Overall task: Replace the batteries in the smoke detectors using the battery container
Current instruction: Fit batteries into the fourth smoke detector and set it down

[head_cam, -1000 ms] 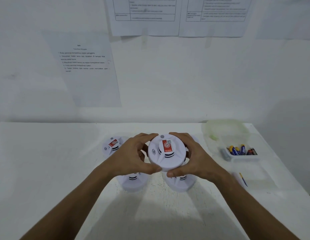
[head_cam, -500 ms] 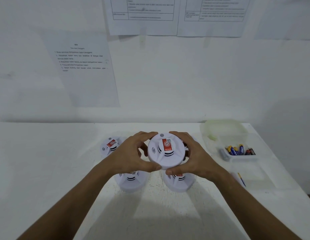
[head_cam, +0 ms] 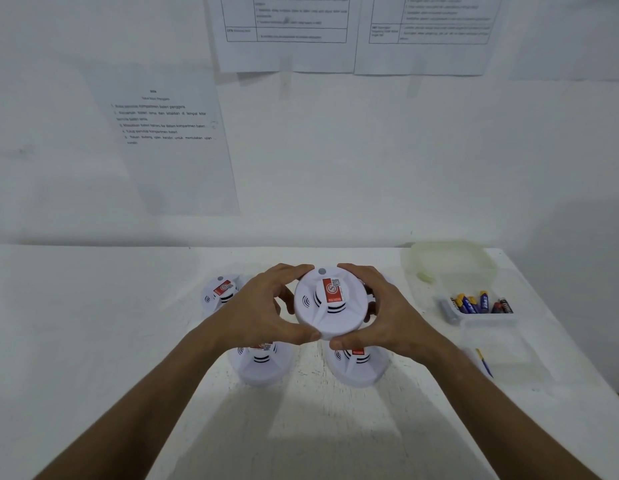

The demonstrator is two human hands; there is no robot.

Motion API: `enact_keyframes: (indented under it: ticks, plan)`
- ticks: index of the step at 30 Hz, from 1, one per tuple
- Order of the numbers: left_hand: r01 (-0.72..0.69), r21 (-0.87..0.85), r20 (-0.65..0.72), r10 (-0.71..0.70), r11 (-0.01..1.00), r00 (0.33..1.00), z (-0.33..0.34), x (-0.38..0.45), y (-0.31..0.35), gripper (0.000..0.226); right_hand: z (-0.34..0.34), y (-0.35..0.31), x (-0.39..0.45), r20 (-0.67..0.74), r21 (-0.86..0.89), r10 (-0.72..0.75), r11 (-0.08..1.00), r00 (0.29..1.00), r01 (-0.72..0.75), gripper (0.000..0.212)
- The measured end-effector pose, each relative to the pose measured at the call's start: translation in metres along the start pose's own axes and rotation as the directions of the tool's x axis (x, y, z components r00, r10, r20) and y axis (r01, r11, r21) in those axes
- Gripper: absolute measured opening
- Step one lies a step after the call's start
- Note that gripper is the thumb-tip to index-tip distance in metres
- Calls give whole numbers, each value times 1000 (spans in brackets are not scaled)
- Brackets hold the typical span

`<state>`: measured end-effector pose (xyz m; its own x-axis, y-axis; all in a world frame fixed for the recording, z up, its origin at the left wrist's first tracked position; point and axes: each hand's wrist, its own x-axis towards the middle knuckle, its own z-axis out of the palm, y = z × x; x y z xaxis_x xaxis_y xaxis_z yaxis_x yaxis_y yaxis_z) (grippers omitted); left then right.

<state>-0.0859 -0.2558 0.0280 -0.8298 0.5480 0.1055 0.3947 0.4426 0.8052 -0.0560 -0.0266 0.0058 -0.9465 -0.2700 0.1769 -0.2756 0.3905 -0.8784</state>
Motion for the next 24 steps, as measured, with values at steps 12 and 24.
enact_keyframes:
  ticks: [12, 24]
  plan:
    - [-18, -3, -18, 18, 1000, 1000, 0, -2, 2, 73, 0, -2, 1, 3, -5, -11, 1000, 1000, 11, 89]
    - [-11, 11, -3, 11, 1000, 1000, 2, 0, 1, 79, -3, -3, -2, 14, 29, 14, 999, 1000, -14, 92]
